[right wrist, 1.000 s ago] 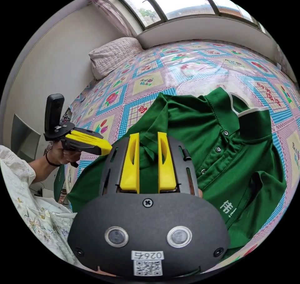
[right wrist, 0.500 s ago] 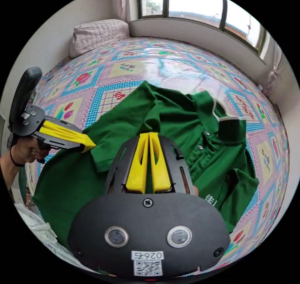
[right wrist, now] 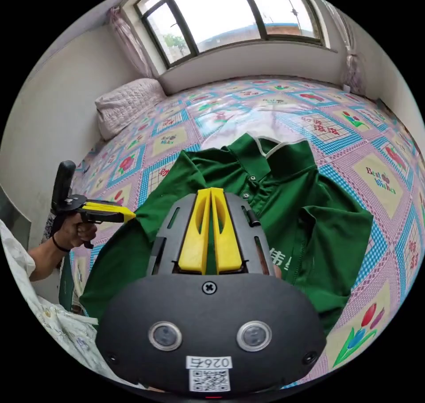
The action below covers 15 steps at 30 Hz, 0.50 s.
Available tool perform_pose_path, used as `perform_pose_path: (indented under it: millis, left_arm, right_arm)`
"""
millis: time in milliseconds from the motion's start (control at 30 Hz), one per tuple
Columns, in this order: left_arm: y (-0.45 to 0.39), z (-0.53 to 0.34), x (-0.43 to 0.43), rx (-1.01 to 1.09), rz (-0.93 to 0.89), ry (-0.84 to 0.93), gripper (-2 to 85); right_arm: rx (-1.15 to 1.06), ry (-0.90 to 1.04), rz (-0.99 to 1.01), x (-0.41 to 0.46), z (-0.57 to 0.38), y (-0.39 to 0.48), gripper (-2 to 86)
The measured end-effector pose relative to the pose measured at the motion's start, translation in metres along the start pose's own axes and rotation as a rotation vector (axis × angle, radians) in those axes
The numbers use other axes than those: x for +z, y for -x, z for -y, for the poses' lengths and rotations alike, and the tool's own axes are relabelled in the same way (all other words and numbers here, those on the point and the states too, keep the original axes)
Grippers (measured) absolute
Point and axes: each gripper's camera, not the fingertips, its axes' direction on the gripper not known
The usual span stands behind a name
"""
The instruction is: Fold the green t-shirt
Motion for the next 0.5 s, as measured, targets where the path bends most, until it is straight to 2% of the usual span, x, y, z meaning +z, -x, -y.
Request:
perform_pose_path:
  millis: [67,167,300,367,500]
  left_arm:
    - [-0.001,-0.028,-0.028,-0.005,0.013,-0.053,-0.3]
    - [-0.004,-0.071,-0.057,-0.039,0.017,-0.07,2.2]
    - [-0.001,-0.132,-0.077,-0.138,-0.014,-0.021,8.7]
    - [0.004,-0.178,-0.083,-0.212,-0.033,0.042,11.8]
    - [0.001,-0.247,-0.089,-0.252,-0.03,0.154,13.1]
  right_arm:
    - [0.045,-0.215,0.084,-0.087,-0.036,-0.017,-0.9]
    - [0.061,-0.292,0.063,-0.173,-0.089,-0.015,-0.9]
    - [0.108,-0.23,-0.045,-0.233,-0.156,0.004,-0.9]
    - [0.202,-0.153,-0.061,-0.252,-0.201,0.009,-0.8]
    - [0.314,0.022,-0.134,-0.26,-0.265,0.021,1.4]
